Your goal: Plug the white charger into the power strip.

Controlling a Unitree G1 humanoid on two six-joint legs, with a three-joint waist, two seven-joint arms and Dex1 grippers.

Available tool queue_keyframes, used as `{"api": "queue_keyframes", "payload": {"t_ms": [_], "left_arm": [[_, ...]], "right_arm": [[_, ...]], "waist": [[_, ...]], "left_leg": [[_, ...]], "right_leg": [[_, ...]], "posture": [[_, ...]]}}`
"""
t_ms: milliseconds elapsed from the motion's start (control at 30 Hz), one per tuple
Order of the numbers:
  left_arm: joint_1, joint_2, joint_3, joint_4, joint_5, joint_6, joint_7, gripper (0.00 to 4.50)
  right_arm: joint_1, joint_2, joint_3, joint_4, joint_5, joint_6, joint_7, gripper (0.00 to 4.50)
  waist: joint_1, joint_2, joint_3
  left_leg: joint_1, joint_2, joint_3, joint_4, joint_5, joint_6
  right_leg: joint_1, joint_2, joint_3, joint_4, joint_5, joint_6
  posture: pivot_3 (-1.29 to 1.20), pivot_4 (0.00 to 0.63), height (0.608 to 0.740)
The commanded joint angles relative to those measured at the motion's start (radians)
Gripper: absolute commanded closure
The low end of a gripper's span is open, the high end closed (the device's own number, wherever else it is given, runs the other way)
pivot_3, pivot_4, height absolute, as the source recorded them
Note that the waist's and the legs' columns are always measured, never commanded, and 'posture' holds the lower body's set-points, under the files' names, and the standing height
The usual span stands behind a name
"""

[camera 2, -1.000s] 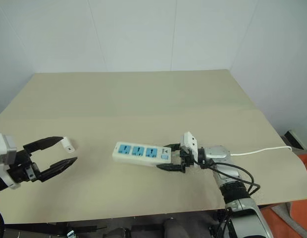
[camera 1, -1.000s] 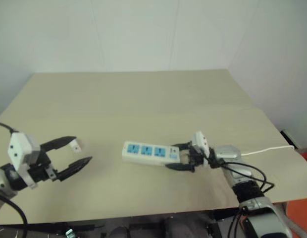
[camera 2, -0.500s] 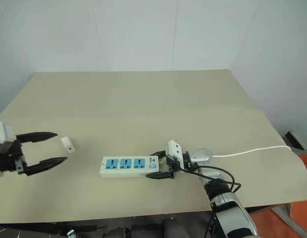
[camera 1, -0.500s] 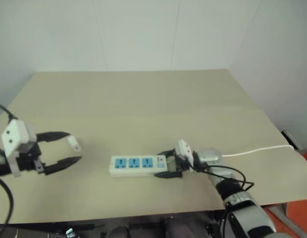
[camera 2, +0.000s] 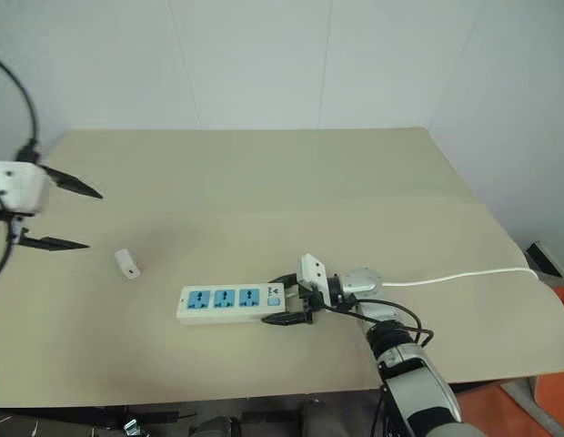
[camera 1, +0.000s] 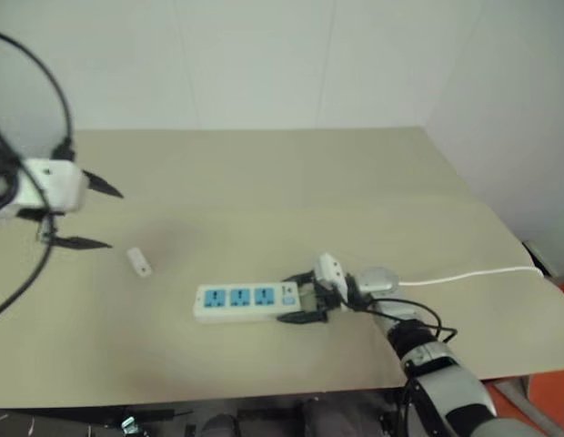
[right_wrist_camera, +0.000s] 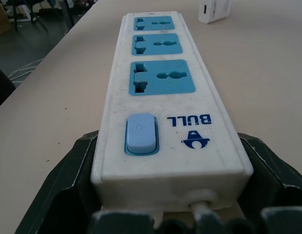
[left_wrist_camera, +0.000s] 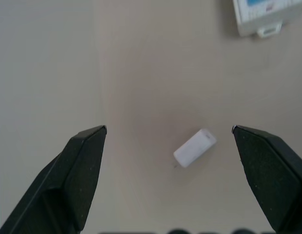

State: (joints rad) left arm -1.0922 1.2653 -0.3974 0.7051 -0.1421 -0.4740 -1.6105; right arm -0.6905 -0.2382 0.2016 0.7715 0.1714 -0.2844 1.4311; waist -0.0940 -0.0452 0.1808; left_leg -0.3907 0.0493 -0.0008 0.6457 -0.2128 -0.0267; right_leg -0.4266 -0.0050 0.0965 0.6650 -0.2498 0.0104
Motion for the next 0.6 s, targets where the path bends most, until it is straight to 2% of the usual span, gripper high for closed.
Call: {"api": "queue_keyframes", "payload": {"t_ms": [33, 167, 267, 333, 600], "left_arm": [[-0.138, -0.055, -0.161, 0.203, 0.125, -0.179, -0.004, 0.00], [-0.255, -0.143, -0.248, 0.393, 0.250, -0.335, -0.004, 0.00], [-0.298, -0.193, -0.264, 0.479, 0.324, -0.428, -0.004, 0.00], [-0.309, -0.216, -0.262, 0.513, 0.370, -0.485, -0.004, 0.00], [-0.309, -0.262, -0.256, 0.568, 0.512, -0.664, 0.018, 0.00]], "right_arm": [[-0.030, 0.016, -0.009, -0.002, 0.009, -0.023, 0.009, 1.08], [-0.041, 0.019, -0.014, 0.002, 0.009, -0.017, 0.003, 1.08], [-0.038, 0.018, -0.015, -0.003, 0.005, -0.013, -0.006, 1.08], [-0.033, 0.016, -0.016, -0.011, 0.003, -0.006, -0.012, 1.08], [-0.028, -0.002, -0.019, -0.032, 0.002, 0.012, -0.025, 1.08]], "waist": [[-0.001, 0.000, 0.000], [-0.004, 0.000, 0.000], [-0.003, 0.000, 0.000], [-0.002, 0.000, 0.000], [0.000, 0.000, 0.000]], "left_leg": [[0.000, 0.000, 0.000, 0.000, 0.000, 0.000], [-0.002, 0.000, 0.000, 0.000, 0.000, 0.000], [-0.007, 0.000, 0.000, 0.001, 0.000, 0.000], [-0.012, 0.000, 0.000, 0.004, 0.000, 0.000], [-0.014, 0.000, -0.001, 0.007, 0.000, 0.000]], "right_leg": [[0.000, 0.000, 0.000, 0.000, 0.000, 0.000], [-0.002, 0.000, 0.000, 0.000, 0.000, 0.000], [-0.007, 0.000, 0.000, 0.001, 0.000, 0.000], [-0.011, 0.000, 0.000, 0.004, 0.001, -0.001], [-0.013, 0.000, 0.000, 0.007, 0.002, -0.002]], "posture": [[0.00, 0.150, 0.740], [0.00, 0.150, 0.740], [0.00, 0.150, 0.740], [0.00, 0.150, 0.740], [0.00, 0.150, 0.740]]}}
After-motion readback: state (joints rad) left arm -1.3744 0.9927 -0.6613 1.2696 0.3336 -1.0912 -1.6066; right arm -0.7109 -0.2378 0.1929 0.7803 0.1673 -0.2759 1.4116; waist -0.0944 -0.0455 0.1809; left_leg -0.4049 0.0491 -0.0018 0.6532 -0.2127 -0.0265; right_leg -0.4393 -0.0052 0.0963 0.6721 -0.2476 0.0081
